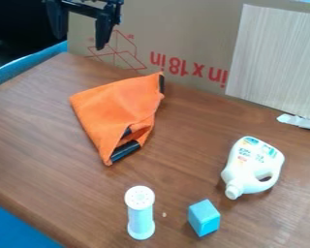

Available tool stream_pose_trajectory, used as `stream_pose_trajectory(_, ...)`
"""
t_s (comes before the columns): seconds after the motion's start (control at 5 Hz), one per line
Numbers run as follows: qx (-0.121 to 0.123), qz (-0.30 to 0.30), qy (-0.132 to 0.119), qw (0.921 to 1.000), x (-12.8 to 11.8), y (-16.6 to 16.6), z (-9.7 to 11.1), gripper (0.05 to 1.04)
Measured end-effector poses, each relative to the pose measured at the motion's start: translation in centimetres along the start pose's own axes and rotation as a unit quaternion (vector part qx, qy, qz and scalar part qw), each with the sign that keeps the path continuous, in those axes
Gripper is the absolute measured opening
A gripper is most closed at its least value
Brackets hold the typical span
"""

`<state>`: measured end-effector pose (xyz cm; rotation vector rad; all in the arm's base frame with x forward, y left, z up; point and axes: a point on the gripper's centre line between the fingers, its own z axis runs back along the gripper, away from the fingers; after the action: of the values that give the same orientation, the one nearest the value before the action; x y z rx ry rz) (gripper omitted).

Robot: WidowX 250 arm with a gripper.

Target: Unfold the cloth from top right to bottom left

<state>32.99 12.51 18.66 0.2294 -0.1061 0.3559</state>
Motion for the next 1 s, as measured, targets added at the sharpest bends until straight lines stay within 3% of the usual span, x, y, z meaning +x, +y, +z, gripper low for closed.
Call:
stream_pose_trajectory(0.4,-0.009,0.001,0.020,0.9998,0.1,-1.5,-1.7,0.999)
stream_pose_trajectory(0.8,-0.039,0.033,-0.020,0.9985,2.0,-3.8,-1.8,0.999)
stream_pose_trajectory(1.0,-0.033,0.071,-0.062,0.9949,3.6,-5.4,-2.2,0.999)
